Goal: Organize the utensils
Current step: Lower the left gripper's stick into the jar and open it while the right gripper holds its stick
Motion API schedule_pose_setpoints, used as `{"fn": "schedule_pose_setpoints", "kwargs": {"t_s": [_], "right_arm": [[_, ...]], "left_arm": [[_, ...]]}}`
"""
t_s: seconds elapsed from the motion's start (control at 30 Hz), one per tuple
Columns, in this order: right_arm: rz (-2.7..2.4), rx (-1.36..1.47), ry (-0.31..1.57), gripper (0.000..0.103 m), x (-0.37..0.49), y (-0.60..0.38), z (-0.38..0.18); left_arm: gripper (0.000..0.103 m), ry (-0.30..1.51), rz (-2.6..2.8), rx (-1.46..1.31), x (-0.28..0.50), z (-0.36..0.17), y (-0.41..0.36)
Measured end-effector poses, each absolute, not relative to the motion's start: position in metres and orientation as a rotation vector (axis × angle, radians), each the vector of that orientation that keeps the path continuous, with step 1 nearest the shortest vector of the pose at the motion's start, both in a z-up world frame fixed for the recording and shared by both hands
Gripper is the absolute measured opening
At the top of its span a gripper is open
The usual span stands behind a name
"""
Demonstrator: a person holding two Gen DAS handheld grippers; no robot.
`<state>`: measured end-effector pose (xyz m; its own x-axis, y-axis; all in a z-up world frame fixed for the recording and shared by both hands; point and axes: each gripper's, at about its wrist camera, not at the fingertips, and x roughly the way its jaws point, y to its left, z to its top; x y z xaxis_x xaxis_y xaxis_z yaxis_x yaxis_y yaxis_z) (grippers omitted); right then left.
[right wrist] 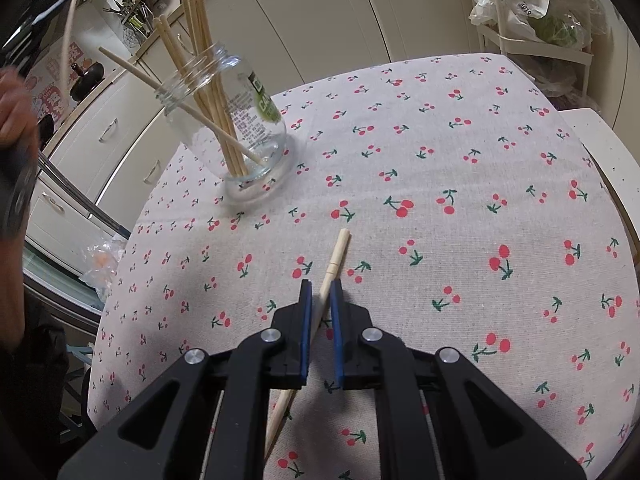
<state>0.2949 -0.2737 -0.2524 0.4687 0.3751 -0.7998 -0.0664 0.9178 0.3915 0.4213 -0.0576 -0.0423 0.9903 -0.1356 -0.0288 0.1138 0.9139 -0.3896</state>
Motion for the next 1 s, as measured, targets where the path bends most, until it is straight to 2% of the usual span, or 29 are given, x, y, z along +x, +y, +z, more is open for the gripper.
{"fn": "schedule_pose_setpoints", "kwargs": {"t_s": [0.23,0.67,1.0], "right_arm": [[0.28,0.327,1.051,0.01,0.296,-0.273,-0.253],[0.284,0.341,1.05,0.01,0.295,-0.275,-0.254],[0.286,0.342,1.051,0.01,0.295,-0.275,-0.254]], "left_arm": [[0.005,-0.048,-0.044,-0.369,0.436,-0.042,-0.078],[0.005,-0.129,0.0,-0.226,0.434,-0.063,-0.111],[0.005,-0.048,-0.026,-0.152,0.434,-0.09,-0.121]]}}
